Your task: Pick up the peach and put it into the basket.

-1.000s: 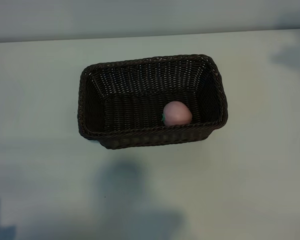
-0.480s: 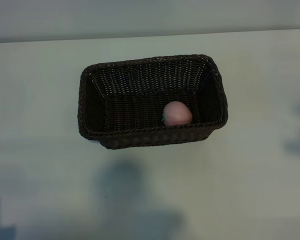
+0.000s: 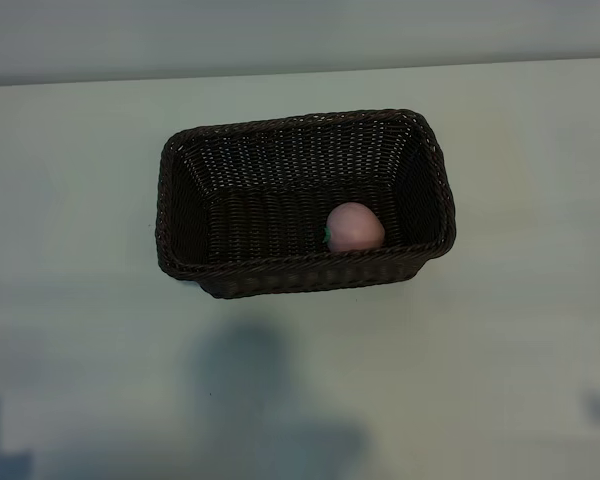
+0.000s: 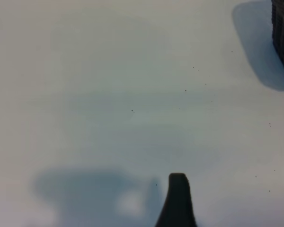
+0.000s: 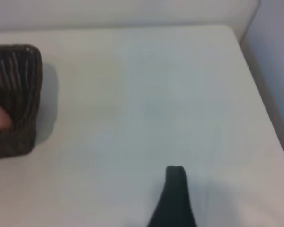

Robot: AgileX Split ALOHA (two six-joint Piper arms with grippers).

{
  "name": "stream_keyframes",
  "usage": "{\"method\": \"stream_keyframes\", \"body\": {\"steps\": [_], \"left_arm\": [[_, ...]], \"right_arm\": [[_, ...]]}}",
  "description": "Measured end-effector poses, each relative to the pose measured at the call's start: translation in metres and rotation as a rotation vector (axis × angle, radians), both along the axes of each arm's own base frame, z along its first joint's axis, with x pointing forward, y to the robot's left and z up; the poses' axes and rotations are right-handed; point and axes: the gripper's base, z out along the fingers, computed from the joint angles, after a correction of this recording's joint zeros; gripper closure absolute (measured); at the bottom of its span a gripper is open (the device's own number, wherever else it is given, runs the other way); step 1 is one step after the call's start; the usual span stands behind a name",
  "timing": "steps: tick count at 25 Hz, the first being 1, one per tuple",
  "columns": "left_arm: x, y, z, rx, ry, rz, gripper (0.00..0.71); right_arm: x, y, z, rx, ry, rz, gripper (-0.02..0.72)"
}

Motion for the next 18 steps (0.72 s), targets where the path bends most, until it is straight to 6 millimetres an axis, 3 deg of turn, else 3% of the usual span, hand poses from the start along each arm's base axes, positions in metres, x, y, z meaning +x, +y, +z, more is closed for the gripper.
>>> {"method": "stream_keyframes", "body": {"steps": [6, 18], "left_arm": [[0.000, 0.000, 0.000, 0.000, 0.000, 0.000, 0.116], [0.000, 0.000, 0.000, 0.001, 0.001, 0.000, 0.116]], "right_arm": [[-0.010, 0.001, -0.032, -0.012, -0.034, 0.029, 0.130], [0.015, -0.003, -0.080, 0.005, 0.134, 0.064, 0.131]]}}
